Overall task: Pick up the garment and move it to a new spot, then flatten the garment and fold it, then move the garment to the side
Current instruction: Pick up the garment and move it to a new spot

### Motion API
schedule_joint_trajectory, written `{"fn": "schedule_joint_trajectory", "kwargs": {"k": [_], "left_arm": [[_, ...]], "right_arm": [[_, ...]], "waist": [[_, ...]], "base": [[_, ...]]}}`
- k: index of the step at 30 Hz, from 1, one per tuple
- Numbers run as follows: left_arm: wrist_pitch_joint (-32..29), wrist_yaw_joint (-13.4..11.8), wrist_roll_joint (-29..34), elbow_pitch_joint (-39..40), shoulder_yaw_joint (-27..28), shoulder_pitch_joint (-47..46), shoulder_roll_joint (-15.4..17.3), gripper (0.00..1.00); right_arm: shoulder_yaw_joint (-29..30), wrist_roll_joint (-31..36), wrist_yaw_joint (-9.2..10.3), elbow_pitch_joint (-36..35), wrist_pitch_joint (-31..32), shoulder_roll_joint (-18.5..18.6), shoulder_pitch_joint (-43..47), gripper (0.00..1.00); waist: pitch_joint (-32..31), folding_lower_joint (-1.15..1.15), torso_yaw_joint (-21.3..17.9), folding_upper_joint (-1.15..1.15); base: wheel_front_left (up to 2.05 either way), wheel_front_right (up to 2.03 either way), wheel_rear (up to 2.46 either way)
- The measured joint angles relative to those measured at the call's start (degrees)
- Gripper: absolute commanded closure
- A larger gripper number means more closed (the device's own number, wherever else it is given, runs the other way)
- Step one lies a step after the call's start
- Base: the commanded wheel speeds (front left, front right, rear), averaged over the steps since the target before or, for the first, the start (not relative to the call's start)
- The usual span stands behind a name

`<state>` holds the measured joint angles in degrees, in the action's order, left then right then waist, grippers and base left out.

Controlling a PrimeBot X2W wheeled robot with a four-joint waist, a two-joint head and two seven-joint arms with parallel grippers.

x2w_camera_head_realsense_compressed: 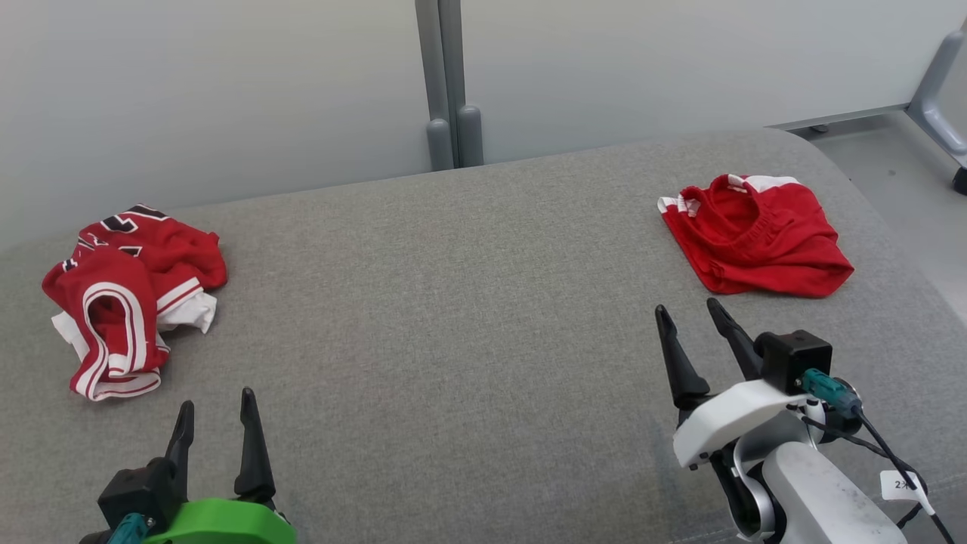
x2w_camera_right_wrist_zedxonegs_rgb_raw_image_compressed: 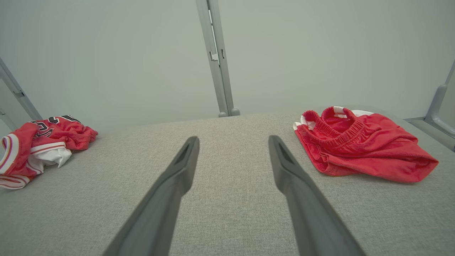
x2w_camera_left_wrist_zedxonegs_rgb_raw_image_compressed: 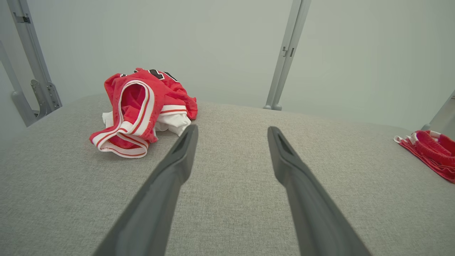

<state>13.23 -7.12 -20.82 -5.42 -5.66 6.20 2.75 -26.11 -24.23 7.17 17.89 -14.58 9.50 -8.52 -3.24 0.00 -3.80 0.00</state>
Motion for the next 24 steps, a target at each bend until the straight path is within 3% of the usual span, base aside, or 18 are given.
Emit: {"fn": "schedule_joint_trajectory", "kwargs": {"k": [13,24], "left_arm": [[0.0,0.0,0.3,0.0,0.0,0.0,-0.1,0.00],[0.5,0.0,0.6,0.7,3.6,0.0,-0.1,0.00]], "right_arm": [[1.3,0.6,0.01,-1.8,0.0,0.3,0.7,0.00],[-1.3,1.0,-0.62,-1.8,0.0,-1.3,0.6,0.00]], "waist": [[0.1,0.00,5.0,0.00],[-0.2,0.00,13.1,0.00]], "base": [[0.00,0.00,0.00],[0.00,0.00,0.00]]}}
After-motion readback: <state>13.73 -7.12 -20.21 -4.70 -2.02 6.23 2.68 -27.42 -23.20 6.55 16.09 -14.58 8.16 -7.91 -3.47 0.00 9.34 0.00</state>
